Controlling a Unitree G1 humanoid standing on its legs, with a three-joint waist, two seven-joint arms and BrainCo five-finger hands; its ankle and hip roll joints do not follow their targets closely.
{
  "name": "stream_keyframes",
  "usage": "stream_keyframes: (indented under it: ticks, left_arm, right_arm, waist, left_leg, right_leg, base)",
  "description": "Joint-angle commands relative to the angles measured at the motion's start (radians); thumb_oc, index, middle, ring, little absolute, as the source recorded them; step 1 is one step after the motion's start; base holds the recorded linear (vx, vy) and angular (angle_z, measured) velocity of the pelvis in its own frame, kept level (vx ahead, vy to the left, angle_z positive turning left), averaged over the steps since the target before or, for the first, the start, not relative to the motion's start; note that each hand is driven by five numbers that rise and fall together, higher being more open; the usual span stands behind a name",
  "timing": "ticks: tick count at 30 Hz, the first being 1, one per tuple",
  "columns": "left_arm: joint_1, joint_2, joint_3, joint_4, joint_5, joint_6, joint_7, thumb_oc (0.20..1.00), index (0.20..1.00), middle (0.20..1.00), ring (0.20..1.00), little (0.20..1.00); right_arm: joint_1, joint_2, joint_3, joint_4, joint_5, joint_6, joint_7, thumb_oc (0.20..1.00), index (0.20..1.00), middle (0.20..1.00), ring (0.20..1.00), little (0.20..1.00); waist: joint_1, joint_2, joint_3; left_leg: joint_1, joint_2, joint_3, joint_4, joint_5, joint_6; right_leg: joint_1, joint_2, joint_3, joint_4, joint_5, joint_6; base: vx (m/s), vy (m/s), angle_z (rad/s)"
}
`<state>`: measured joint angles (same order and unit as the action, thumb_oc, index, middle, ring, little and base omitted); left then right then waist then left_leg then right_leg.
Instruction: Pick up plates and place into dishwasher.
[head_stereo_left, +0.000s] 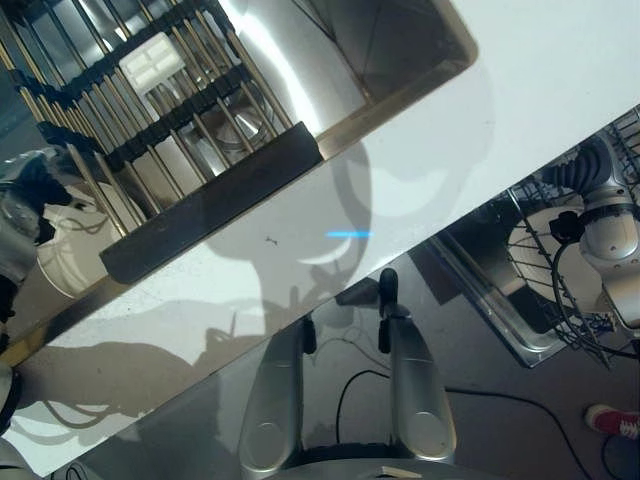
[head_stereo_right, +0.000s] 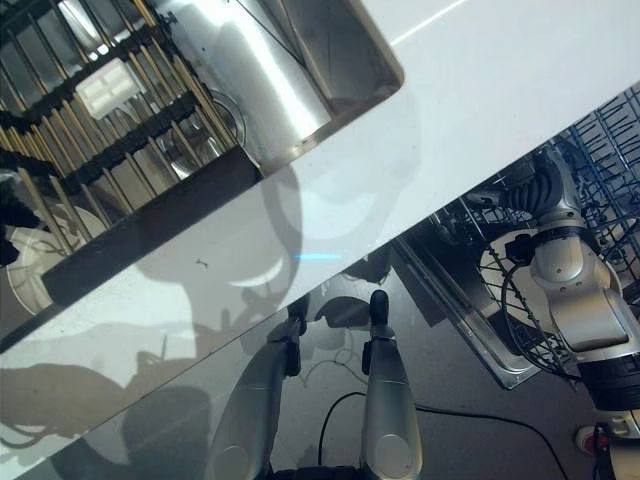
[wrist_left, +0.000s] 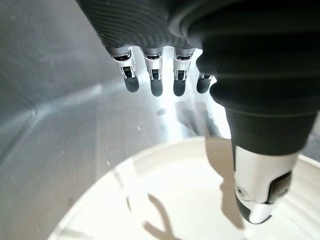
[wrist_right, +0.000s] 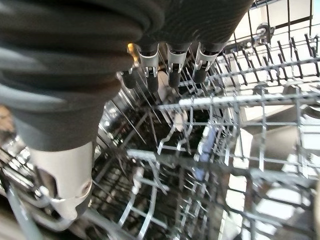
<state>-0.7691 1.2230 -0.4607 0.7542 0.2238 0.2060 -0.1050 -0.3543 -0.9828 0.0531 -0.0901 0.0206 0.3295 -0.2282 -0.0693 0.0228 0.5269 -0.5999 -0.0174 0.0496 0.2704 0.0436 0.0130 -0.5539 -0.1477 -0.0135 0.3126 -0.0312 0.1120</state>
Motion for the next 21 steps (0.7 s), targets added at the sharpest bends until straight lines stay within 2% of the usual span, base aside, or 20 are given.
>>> stream_keyframes:
  ticks: [1,4,7,12,16,21]
  left_arm:
    - [-0.066,-0.043,0.032,0.108,-0.024,-0.019,-0.006,1.000,1.000,1.000,1.000,1.000]
    - [-0.101,-0.026,0.006,0.061,-0.151,-0.059,-0.144,1.000,1.000,1.000,1.000,1.000]
    - [-0.044,-0.021,0.015,-0.053,-0.205,-0.033,-0.219,1.000,1.000,1.000,1.000,1.000]
    - [-0.041,-0.020,-0.017,-0.053,-0.193,-0.002,-0.350,1.000,1.000,1.000,1.000,1.000]
    - [-0.078,-0.036,-0.058,-0.018,-0.178,0.029,-0.390,1.000,1.000,1.000,1.000,1.000]
    - [-0.125,-0.071,-0.114,0.071,-0.163,0.039,-0.480,1.000,1.000,1.000,1.000,1.000]
  right_arm:
    - [-0.054,-0.025,-0.027,0.006,0.014,-0.034,-0.043,1.000,1.000,1.000,1.000,1.000]
    - [-0.049,-0.029,-0.028,0.006,0.023,-0.043,-0.038,1.000,1.000,1.000,1.000,1.000]
    - [-0.014,-0.035,-0.060,0.007,0.019,-0.075,-0.039,1.000,1.000,1.000,1.000,1.000]
    - [-0.007,-0.047,-0.073,0.003,0.025,-0.088,-0.030,1.000,1.000,1.000,1.000,1.000]
    - [-0.023,-0.051,-0.062,0.004,0.033,-0.073,-0.028,1.000,1.000,1.000,1.000,1.000]
    - [-0.049,-0.039,-0.022,0.000,0.045,-0.058,-0.032,1.000,1.000,1.000,1.000,1.000]
  waist:
    - [-0.020,-0.086,-0.007]
    - [-0.021,-0.085,-0.007]
    - [-0.012,-0.069,-0.007]
    - [-0.013,-0.054,-0.007]
    - [-0.016,-0.053,-0.007]
    - [-0.026,-0.071,-0.007]
  left_leg:
    - [0.020,0.001,0.012,0.030,-0.053,-0.022]
    - [0.006,0.003,0.010,0.036,-0.059,-0.023]
    - [0.008,-0.004,0.008,0.036,-0.062,-0.018]
    - [0.012,-0.001,0.011,0.028,-0.056,-0.014]
    - [0.004,0.004,0.007,0.040,-0.066,-0.012]
    - [-0.026,0.012,0.006,0.054,-0.066,-0.009]
  right_leg:
    - [-0.018,-0.035,0.070,-0.105,0.226,0.011]
    - [-0.029,-0.033,0.072,-0.101,0.223,0.010]
    - [-0.025,-0.038,0.065,-0.099,0.220,0.006]
    - [-0.021,-0.036,0.055,-0.084,0.203,0.003]
    - [-0.030,-0.028,0.060,-0.067,0.194,0.000]
    - [-0.056,-0.016,0.064,-0.061,0.207,0.002]
  base:
    - [0.00,0.000,0.00]
    - [0.00,0.000,0.00]
    - [0.00,0.000,0.00]
    - [-0.01,0.012,0.08]
    - [0.00,-0.020,0.04]
    - [0.00,-0.065,0.01]
